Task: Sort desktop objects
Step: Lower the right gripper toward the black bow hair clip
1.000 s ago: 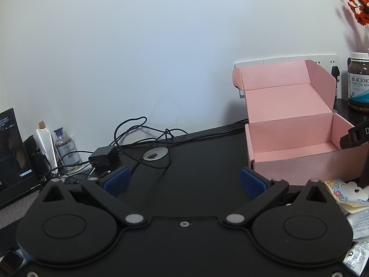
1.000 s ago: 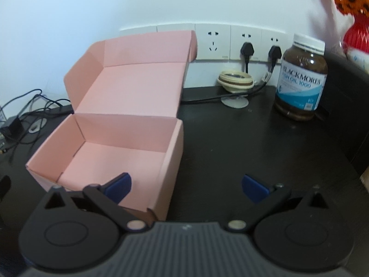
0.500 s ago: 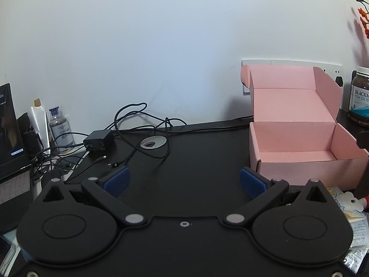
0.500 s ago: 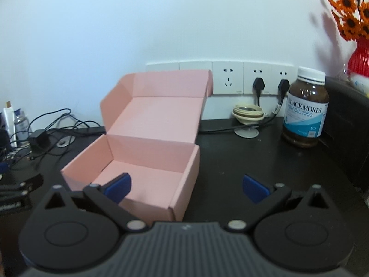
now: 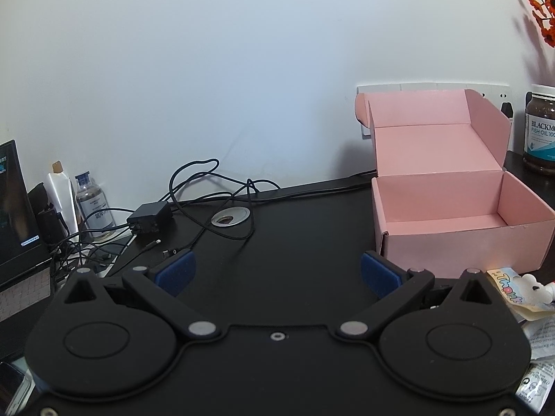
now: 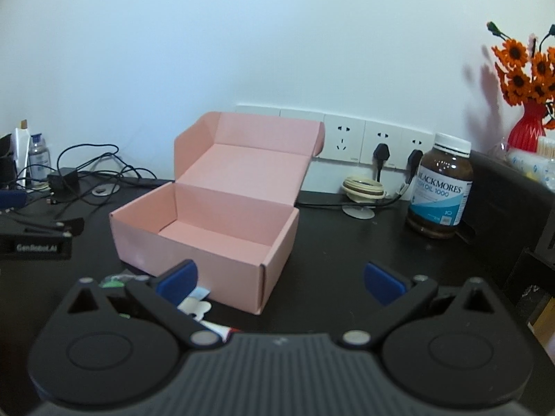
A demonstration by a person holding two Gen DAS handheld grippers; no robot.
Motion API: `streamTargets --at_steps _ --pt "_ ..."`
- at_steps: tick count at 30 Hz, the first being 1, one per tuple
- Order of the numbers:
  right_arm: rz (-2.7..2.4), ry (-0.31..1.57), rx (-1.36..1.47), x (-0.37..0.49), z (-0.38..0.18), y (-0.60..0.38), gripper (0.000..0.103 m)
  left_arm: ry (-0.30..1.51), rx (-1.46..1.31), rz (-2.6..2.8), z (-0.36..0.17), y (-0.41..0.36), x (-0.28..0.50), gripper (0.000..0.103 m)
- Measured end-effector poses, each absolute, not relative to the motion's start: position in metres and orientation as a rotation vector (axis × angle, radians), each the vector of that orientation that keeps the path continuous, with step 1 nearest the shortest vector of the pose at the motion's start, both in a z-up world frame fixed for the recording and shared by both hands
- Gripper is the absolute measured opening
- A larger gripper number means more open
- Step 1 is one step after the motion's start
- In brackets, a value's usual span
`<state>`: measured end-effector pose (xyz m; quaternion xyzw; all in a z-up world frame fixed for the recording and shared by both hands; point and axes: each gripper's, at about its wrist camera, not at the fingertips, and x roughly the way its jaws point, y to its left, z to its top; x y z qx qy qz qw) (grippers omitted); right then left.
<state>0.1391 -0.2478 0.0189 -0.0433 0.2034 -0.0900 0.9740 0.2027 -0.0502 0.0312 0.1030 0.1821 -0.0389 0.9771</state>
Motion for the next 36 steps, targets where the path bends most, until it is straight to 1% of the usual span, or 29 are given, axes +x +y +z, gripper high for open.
streamTargets --at_steps 12,20,36 --pt "-0.197 0.413 0.004 0.120 0.005 -0.258 0.102 0.354 0.245 -0.062 0.029 -0.057 0.201 0.103" --pt "-0.193 0.411 0.076 0.118 0.004 -0.266 0.102 0.374 0.212 -0.069 0.029 -0.051 0.205 0.103" --pt "-0.189 0.407 0.066 0.112 0.002 -0.263 0.102 0.398 0.190 -0.077 0.028 -0.047 0.208 0.103"
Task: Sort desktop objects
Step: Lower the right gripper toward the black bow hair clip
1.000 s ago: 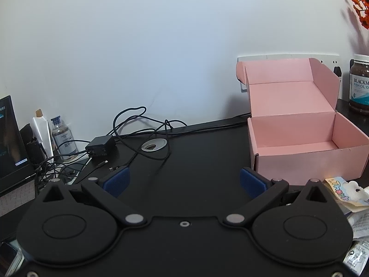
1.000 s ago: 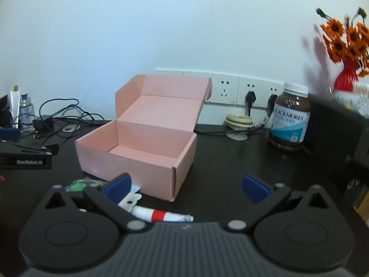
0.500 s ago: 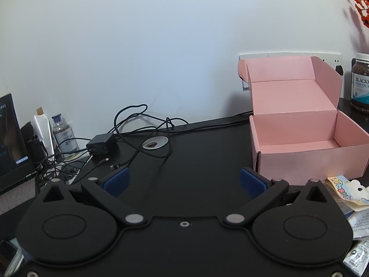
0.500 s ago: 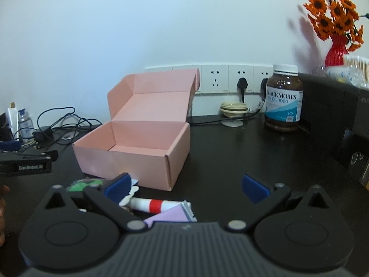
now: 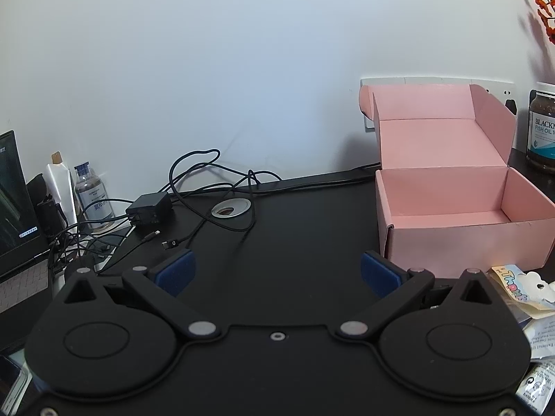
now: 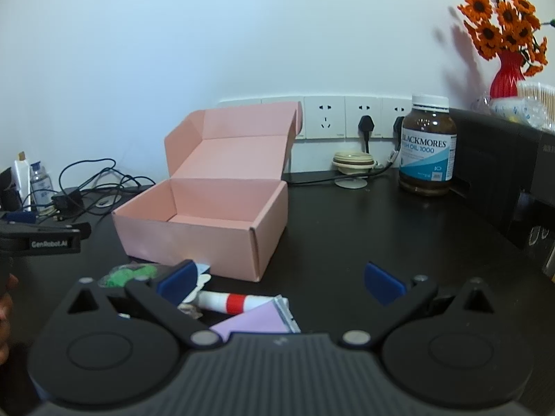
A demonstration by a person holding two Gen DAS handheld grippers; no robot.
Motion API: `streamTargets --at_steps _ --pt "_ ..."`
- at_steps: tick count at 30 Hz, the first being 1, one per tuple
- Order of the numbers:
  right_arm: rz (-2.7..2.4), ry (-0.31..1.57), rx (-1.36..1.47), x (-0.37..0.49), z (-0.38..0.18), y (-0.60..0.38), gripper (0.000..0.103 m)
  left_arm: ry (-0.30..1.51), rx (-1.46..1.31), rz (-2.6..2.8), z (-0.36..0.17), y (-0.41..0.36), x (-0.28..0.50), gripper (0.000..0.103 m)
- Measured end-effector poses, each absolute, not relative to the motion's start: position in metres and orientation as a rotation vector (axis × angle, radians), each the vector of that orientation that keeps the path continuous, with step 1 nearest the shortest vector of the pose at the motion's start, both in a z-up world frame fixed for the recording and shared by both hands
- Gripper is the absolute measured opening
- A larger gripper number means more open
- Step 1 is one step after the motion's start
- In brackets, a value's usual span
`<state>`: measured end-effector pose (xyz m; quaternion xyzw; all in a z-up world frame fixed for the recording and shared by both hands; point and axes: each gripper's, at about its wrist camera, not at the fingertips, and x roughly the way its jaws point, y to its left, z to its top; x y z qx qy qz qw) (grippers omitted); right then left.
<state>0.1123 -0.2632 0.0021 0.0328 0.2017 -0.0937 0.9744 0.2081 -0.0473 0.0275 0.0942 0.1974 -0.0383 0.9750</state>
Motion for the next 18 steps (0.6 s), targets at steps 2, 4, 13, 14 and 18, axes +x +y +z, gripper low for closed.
streamTargets --at_steps 2,4,13,14,18 --pt "-0.190 0.407 0.053 0.111 0.002 -0.262 0.102 0.401 0.185 -0.077 0.027 -0.047 0.208 0.103" --pt "-0.187 0.410 0.045 0.110 0.002 -0.261 0.102 0.403 0.180 -0.078 0.028 -0.046 0.209 0.103" --pt "-0.196 0.437 0.026 0.106 0.002 -0.257 0.102 0.413 0.166 -0.076 0.027 -0.044 0.210 0.103" --pt "-0.194 0.438 0.029 0.104 0.002 -0.258 0.102 0.415 0.166 -0.077 0.027 -0.044 0.210 0.103" --pt "-0.184 0.443 0.050 0.099 0.003 -0.263 0.102 0.410 0.169 -0.077 0.028 -0.045 0.209 0.103"
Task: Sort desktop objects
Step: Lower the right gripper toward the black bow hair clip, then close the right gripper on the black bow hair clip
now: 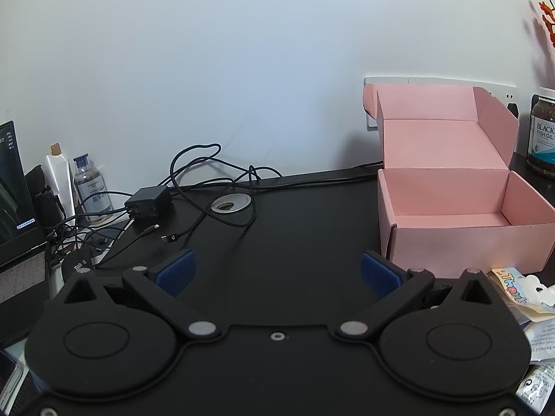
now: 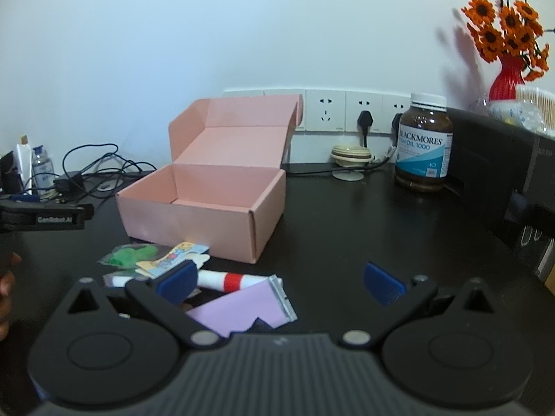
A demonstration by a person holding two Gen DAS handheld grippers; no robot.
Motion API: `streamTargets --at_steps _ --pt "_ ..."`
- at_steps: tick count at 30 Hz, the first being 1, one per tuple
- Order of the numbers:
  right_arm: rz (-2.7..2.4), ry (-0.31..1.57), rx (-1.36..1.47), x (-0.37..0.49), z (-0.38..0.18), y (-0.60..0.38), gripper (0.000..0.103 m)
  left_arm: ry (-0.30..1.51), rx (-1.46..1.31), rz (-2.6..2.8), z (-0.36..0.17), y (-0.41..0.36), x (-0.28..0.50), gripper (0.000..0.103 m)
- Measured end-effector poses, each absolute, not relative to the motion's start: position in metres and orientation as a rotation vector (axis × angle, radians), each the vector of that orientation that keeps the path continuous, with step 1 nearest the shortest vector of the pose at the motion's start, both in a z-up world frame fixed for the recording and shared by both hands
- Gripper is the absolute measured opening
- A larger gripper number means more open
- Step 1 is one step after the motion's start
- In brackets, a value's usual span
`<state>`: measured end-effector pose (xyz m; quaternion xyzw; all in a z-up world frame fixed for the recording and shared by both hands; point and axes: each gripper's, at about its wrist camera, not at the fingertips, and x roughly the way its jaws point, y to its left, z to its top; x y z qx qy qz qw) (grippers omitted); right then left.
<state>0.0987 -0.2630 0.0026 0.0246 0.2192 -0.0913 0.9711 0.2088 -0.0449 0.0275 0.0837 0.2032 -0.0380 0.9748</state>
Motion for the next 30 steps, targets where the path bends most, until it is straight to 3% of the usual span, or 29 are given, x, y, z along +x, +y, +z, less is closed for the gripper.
streamTargets --at_steps 22,30 --pt "0.017 0.500 -0.168 0.067 -0.012 -0.243 0.101 0.411 0.192 -0.076 0.026 -0.049 0.211 0.103" --pt "0.039 0.526 -0.097 0.071 -0.019 -0.256 0.081 0.419 0.186 -0.073 0.026 -0.048 0.212 0.103"
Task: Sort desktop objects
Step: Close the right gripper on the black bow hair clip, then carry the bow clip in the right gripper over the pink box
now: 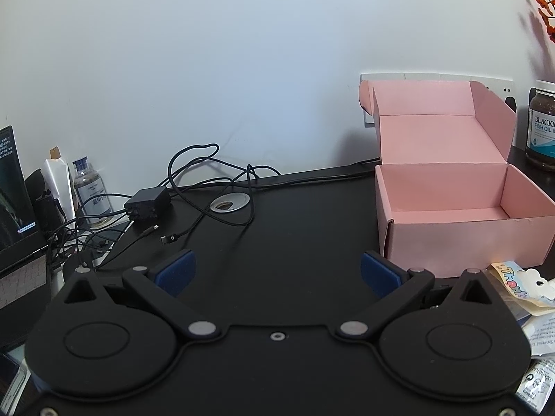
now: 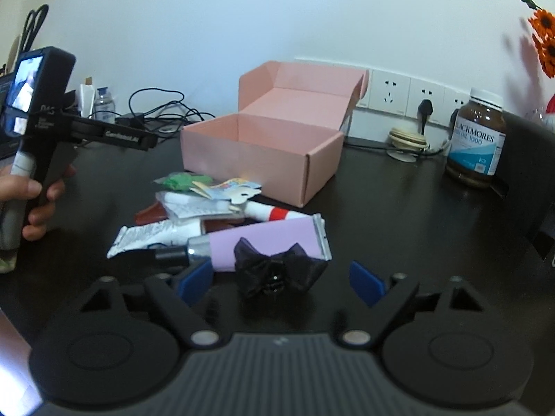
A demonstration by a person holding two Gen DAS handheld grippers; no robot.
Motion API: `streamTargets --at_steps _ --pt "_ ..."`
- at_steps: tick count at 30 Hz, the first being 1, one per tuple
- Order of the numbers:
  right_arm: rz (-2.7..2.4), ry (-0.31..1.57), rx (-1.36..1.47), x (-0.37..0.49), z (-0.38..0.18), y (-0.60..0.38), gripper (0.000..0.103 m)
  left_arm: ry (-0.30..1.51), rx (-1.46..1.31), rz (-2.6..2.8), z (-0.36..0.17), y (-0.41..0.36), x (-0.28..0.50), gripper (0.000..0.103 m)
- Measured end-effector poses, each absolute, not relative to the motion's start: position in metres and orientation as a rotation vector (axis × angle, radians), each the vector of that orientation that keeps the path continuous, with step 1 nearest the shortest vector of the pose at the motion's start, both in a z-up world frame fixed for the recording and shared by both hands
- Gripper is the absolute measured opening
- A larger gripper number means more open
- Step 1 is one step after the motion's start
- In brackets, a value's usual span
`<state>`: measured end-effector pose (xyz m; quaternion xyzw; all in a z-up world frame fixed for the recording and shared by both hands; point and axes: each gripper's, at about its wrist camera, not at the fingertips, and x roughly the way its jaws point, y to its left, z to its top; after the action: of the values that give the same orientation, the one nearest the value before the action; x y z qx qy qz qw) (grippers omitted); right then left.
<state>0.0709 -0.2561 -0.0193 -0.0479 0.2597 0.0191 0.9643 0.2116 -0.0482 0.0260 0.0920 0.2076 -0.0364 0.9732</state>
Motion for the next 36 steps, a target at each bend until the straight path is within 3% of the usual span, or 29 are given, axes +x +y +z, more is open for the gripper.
streamTargets --at_steps 5,14,36 --pt "0.046 0.527 -0.088 0.073 -0.022 -0.260 0.057 0.421 0.191 -0.072 0.026 -0.049 0.212 0.103" --pt "0.033 0.531 -0.045 0.076 -0.026 -0.267 0.036 0.424 0.194 -0.072 0.025 -0.050 0.211 0.103" --pt "-0.018 0.417 -0.107 0.091 0.012 -0.267 0.034 0.436 0.188 -0.067 0.025 -0.048 0.212 0.103"
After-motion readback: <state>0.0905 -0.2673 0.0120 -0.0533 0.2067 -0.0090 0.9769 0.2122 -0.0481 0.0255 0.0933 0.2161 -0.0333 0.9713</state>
